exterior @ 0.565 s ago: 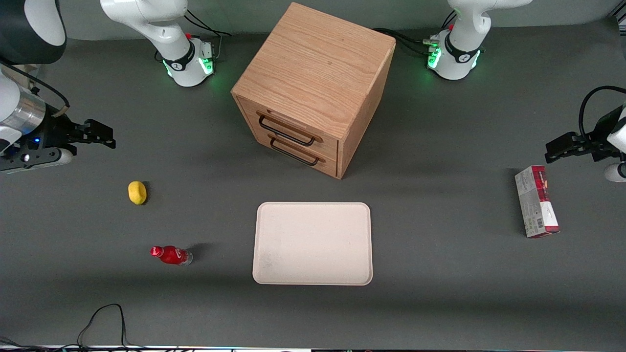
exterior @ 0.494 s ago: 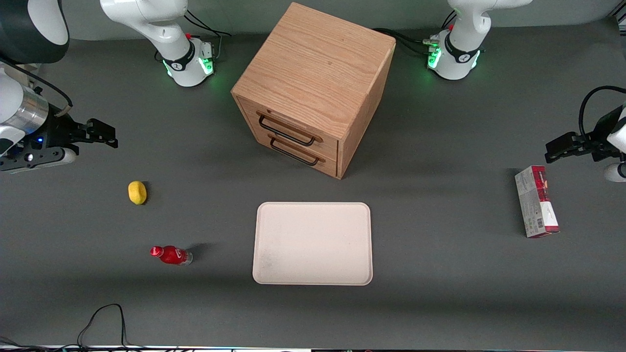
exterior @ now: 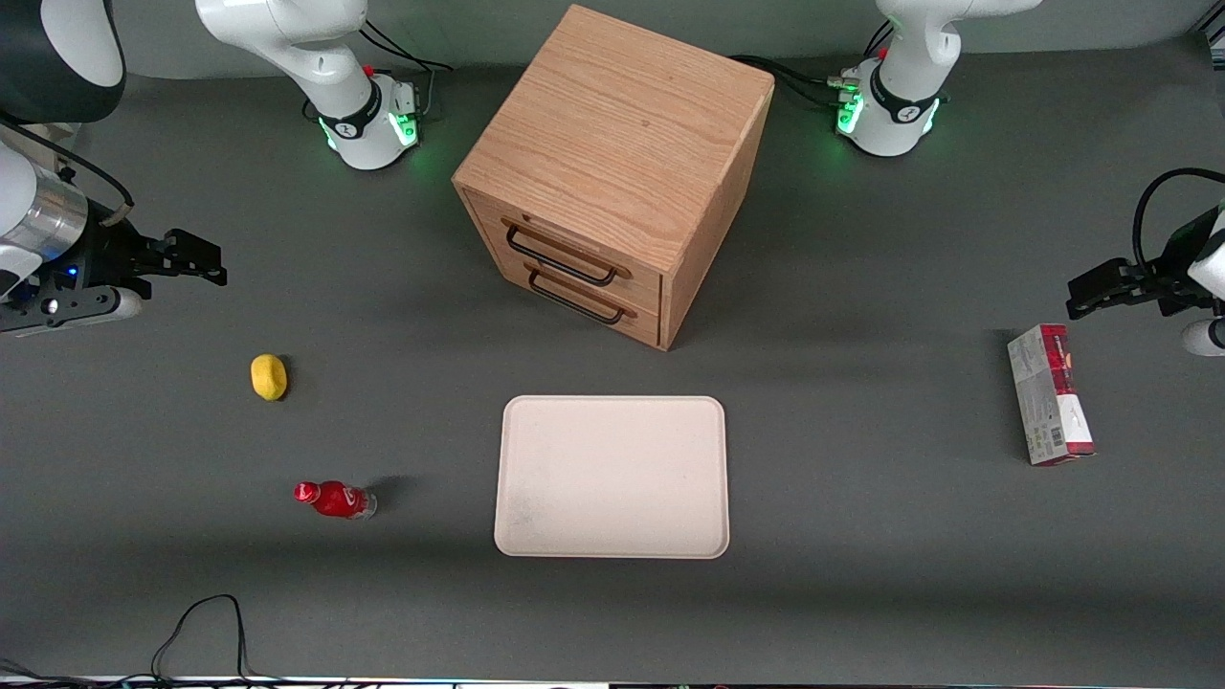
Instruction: Place coke bottle on tray
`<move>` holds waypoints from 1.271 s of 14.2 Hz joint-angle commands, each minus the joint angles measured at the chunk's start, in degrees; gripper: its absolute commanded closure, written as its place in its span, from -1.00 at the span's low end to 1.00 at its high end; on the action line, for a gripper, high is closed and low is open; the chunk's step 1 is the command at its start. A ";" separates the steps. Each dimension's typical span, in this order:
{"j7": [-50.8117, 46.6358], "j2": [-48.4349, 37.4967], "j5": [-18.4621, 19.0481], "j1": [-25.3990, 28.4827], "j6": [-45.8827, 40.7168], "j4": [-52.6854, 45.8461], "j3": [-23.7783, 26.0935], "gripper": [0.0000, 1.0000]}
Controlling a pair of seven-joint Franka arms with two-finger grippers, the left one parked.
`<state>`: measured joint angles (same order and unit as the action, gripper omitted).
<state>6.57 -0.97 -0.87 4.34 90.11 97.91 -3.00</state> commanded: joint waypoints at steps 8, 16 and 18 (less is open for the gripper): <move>0.72 0.00 -1.59 0.76 -4.07 -1.93 -0.52 -1.00; 0.90 0.09 -1.50 0.76 -4.16 -1.84 -0.43 -1.00; 0.81 0.00 -1.50 0.76 -4.16 -1.84 -0.52 -1.00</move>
<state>6.57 -1.04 -1.46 4.74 86.78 96.80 -3.00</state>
